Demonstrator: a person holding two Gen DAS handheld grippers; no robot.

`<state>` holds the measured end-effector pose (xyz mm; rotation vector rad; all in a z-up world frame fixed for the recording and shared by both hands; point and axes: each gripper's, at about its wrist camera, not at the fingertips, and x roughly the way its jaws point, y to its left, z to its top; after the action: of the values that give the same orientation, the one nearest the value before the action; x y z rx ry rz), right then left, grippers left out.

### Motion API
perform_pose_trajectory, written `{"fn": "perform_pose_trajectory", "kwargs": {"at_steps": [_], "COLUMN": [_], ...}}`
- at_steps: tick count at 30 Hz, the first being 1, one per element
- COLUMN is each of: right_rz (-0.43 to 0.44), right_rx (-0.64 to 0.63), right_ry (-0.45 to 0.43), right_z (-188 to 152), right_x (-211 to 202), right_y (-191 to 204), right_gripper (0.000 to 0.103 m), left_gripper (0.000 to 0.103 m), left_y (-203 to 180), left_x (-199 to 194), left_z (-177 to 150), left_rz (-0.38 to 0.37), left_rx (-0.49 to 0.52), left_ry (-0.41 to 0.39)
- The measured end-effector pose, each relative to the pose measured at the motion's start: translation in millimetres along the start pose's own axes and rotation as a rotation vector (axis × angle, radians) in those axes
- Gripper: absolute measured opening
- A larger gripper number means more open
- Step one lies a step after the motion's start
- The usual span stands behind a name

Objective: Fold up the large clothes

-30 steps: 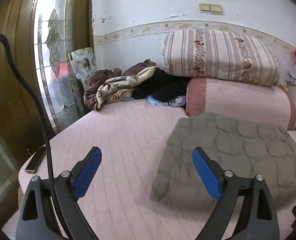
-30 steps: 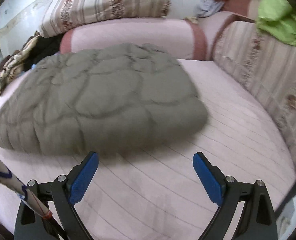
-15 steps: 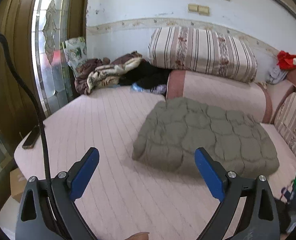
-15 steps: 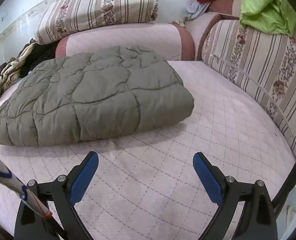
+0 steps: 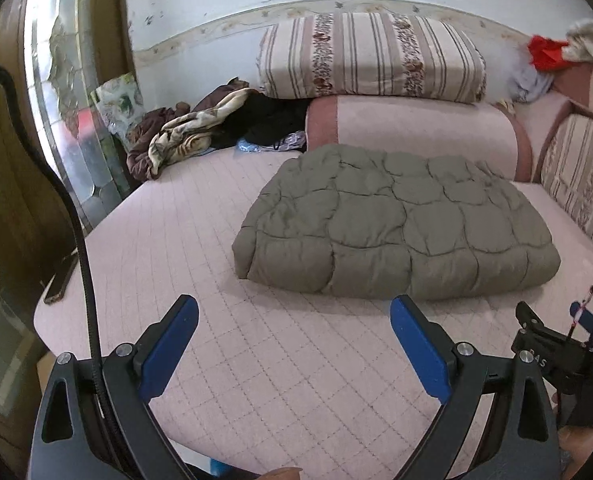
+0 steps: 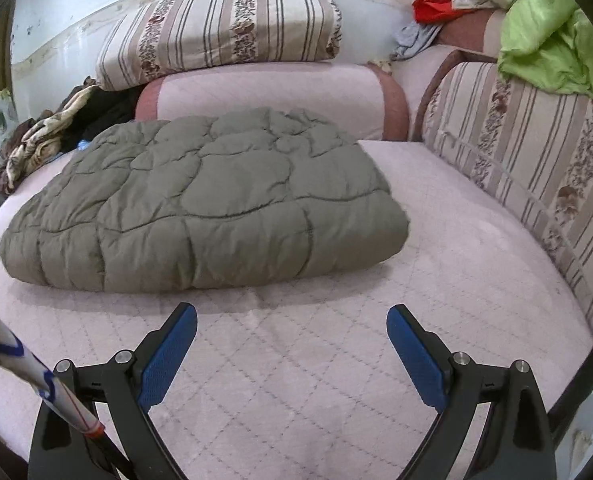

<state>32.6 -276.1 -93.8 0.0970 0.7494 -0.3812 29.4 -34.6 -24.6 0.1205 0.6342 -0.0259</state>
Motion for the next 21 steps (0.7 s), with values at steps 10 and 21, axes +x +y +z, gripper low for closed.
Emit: {"fn": "perform_pose_trajectory", "kwargs": {"at_steps": [10, 21], "right_rz": [-0.025, -0.05], "right_rx": [-0.027, -0.052], "right_ry": [-0.014, -0.004], "right_z": [0, -3], "right_x": [-3, 0], "right_y": [5, 10], "right_gripper": [0.098, 0.098], "left_gripper": [0.096, 0.096], "left_y": [-7, -6], "left_x": [9, 17], "left_z": [-8, -14], "left_rz": [-0.036, -0.073], "left_rx": [0.016, -0.006], "left_ry": [0.063, 0.128]}}
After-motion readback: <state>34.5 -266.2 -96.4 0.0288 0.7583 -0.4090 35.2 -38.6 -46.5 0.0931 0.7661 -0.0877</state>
